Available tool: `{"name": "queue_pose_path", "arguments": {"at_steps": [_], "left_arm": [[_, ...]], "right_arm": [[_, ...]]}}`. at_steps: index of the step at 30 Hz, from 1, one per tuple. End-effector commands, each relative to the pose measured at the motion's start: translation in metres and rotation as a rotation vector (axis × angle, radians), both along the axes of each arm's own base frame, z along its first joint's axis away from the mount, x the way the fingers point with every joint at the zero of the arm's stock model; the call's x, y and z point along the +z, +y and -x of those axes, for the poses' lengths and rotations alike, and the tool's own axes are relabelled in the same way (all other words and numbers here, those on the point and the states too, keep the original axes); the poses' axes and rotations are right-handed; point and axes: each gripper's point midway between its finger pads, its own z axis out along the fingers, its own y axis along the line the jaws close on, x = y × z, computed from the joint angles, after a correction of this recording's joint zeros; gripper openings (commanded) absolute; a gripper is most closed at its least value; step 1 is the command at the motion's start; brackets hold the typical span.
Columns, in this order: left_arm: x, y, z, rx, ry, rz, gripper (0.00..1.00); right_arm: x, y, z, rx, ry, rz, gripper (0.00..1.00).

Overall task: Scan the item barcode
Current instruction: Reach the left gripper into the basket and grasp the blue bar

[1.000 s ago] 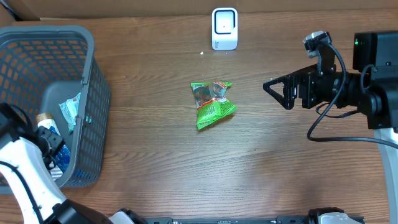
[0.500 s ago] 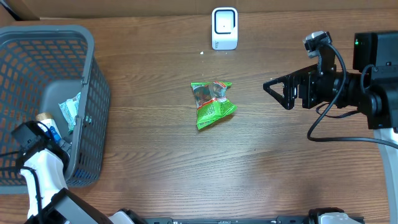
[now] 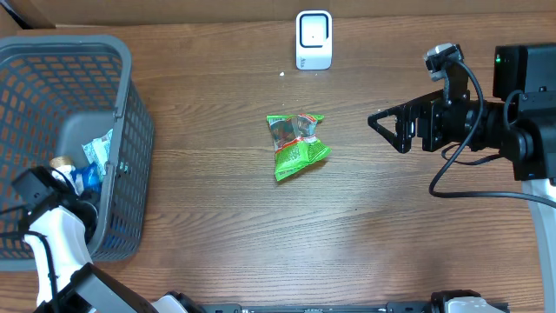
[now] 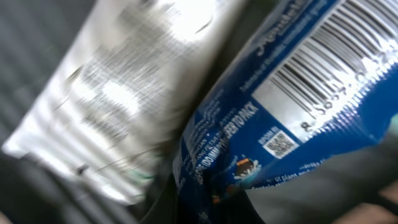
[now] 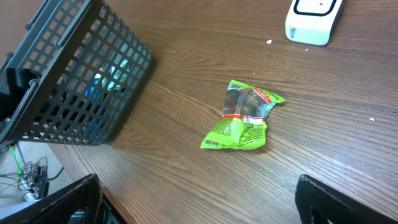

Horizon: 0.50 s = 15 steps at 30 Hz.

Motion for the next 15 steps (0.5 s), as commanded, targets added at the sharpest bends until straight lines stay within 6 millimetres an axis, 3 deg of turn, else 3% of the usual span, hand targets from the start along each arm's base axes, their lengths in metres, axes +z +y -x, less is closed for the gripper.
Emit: {"name": "queue_pose_path", "arguments": {"at_steps": [1, 6, 12, 15], "left_arm": [[0.072, -0.012, -0.06, -0.151, -0.288, 0.103, 0.04], [0.159, -0.018, -0.085, -0.228, -0.436, 0.114, 0.04], [0.262, -0.033, -0.09, -0.372, -0.521, -0.027, 0.04], [0.284, -0.051, -0.095, -0.436, -0.549, -0.053, 0.04]], "right_arm": [[0.01, 0.0, 0.0, -0.002, -0.025, -0.005, 1.0], [0.01, 0.0, 0.0, -0.002, -0.024, -0.005, 1.0], [0.01, 0.0, 0.0, -0.002, -0.024, -0.005, 1.0], [0.01, 0.0, 0.0, -0.002, -0.026, -0.005, 1.0]]}}
